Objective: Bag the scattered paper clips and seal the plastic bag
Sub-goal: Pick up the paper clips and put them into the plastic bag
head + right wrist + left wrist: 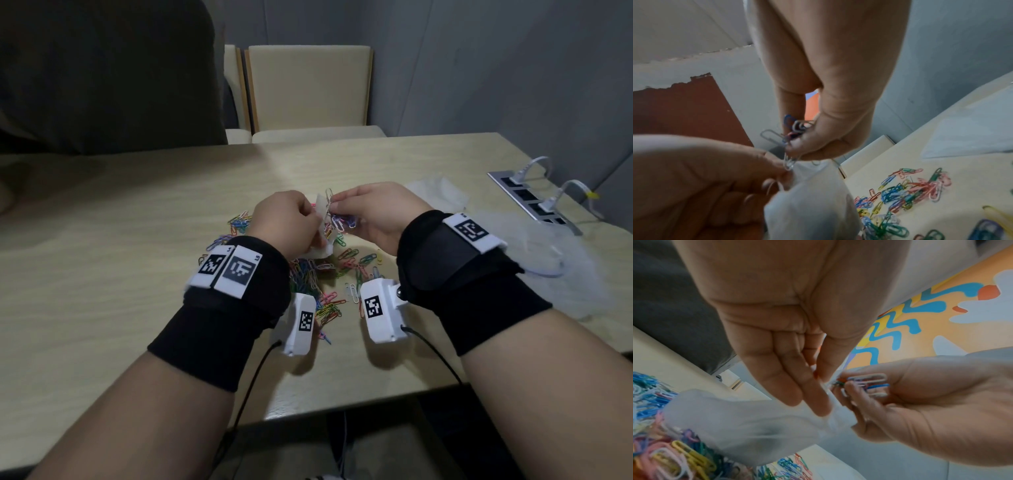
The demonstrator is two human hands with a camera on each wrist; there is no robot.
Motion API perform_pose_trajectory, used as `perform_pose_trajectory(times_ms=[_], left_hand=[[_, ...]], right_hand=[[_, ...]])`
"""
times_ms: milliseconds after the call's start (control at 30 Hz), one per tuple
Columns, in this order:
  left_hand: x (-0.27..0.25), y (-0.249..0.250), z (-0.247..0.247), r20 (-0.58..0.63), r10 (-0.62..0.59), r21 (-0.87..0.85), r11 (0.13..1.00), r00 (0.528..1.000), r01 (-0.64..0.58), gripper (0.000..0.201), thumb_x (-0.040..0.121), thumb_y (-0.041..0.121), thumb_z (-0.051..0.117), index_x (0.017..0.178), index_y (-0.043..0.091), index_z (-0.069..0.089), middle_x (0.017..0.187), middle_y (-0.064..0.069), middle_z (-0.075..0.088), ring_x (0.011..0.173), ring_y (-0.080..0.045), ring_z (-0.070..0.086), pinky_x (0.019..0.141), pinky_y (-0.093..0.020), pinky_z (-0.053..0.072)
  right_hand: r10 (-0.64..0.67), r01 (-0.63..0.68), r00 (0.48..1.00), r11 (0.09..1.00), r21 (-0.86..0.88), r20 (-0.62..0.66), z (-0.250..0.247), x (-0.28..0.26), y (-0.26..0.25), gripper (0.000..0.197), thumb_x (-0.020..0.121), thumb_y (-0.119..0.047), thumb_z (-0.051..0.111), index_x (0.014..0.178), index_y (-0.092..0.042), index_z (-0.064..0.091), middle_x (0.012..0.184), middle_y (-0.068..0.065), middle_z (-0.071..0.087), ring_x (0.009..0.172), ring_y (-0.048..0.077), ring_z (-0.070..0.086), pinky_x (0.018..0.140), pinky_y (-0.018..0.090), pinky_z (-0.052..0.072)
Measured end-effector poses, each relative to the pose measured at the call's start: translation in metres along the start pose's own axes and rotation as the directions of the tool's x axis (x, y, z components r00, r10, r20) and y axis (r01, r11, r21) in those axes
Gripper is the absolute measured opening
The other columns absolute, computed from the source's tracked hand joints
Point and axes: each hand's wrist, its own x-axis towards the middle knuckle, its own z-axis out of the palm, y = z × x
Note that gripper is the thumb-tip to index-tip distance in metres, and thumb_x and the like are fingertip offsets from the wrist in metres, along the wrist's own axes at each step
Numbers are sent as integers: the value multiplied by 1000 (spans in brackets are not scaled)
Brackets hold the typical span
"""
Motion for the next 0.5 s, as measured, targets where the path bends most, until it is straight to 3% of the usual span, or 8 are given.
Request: perform_pose_trajectory(times_ms=[100,200,300,367,400,500], left_hand=[[-2,3,1,9,12,7,1000,1000,-12,21,79,27,55,75,9,64,77,-15,75,82,-37,72,80,-51,59],[-1,3,1,-9,2,2,1000,1000,-2,24,70,29,51,74,9,64,78,-17,74,82,-38,72,80,-52,59],[-1,2,0,-12,-2,22,1000,1000,3,20,75,26,54,74,10,65,80,-16,75,84,-38,71,80,-51,59],[-1,1,0,-15,-12,26,1000,1000,12,17,79,23,55,75,10,65,80,-15,75,84,-37,71,80,-50,59],[-2,1,1,-19,-13,28,1000,1000,13,16,82,22,56,75,11,65,80,-15,75,84,-37,71,80,-49,59],[-1,1,-1,-51,-13,47,999,999,15,16,88,20,58,78,10,66,83,-15,74,85,-36,71,81,-48,59]], right_hand=[[50,-50,998,999,-2,-48,7,1,-3,7,87,10,60,83,6,63,81,18,61,67,20,62,58,23,59],[113,-115,992,993,-24,-61,9,4,-8,15,91,8,54,105,9,61,91,21,56,71,25,62,62,30,60],[135,-136,991,976,-170,-21,9,3,-11,29,94,1,50,122,6,56,88,13,57,71,22,60,73,32,57],[117,-111,993,964,-242,12,11,0,-14,23,94,1,48,114,2,59,89,14,58,74,23,59,79,36,55],[113,-106,993,960,-260,11,12,-2,-16,16,95,2,45,102,-2,59,91,15,57,75,24,59,76,37,55],[42,-43,999,939,-342,-11,11,-4,-18,25,96,4,43,82,-13,55,100,17,59,77,25,63,73,38,58]])
